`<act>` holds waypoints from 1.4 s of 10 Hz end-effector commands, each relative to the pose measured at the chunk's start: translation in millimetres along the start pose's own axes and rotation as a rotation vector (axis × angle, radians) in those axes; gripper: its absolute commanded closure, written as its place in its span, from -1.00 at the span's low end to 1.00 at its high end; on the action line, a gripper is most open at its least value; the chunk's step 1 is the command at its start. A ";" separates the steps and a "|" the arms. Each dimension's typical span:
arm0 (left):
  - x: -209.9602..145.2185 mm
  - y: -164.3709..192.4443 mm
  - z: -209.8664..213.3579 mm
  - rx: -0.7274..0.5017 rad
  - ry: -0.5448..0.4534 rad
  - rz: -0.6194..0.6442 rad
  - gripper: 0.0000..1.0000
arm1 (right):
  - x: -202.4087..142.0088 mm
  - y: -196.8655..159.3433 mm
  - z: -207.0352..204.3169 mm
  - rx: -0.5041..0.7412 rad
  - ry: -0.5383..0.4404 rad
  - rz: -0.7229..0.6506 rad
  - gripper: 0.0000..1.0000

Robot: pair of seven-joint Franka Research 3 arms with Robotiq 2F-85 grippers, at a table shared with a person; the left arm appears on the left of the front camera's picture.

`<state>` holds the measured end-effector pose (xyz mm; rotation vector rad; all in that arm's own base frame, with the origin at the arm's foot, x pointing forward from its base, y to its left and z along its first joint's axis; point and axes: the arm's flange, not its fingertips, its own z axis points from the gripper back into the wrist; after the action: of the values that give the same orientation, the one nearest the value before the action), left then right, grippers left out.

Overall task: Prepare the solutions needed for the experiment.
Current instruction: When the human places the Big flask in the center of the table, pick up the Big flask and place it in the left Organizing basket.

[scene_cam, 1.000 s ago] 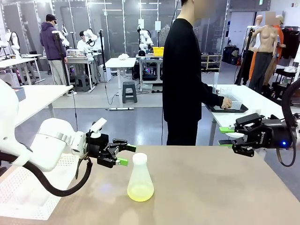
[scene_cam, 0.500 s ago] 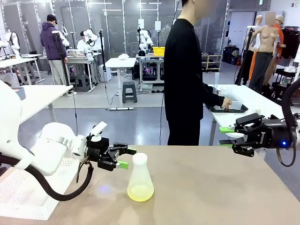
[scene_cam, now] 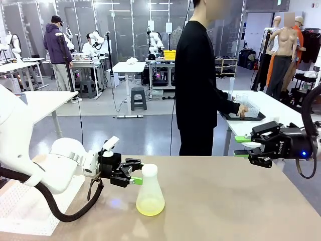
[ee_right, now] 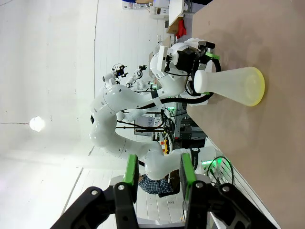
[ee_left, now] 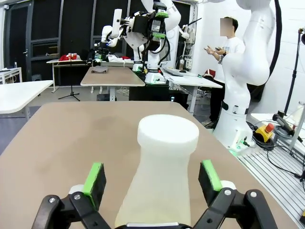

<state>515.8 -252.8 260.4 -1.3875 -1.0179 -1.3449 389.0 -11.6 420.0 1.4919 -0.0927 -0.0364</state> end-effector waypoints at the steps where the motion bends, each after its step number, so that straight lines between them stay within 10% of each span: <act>1: -4.5 7.5 -15.0 -0.006 -0.042 -0.014 -1.00 | -0.4 -0.3 0.3 0.005 0.001 0.016 0.08; 8: -20.0 11.2 -53.1 -0.075 -0.078 -0.015 -1.00 | -0.4 -0.3 0.3 0.005 0.001 0.016 0.08; 14: -14.2 4.4 -42.0 -0.051 -0.092 -0.030 0.17 | -0.4 -0.3 0.3 0.005 0.001 0.016 0.08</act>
<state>511.5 -300.8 246.9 -1.4782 -1.0445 -1.3766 389.0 -11.9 420.0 1.4919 -0.0932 -0.0368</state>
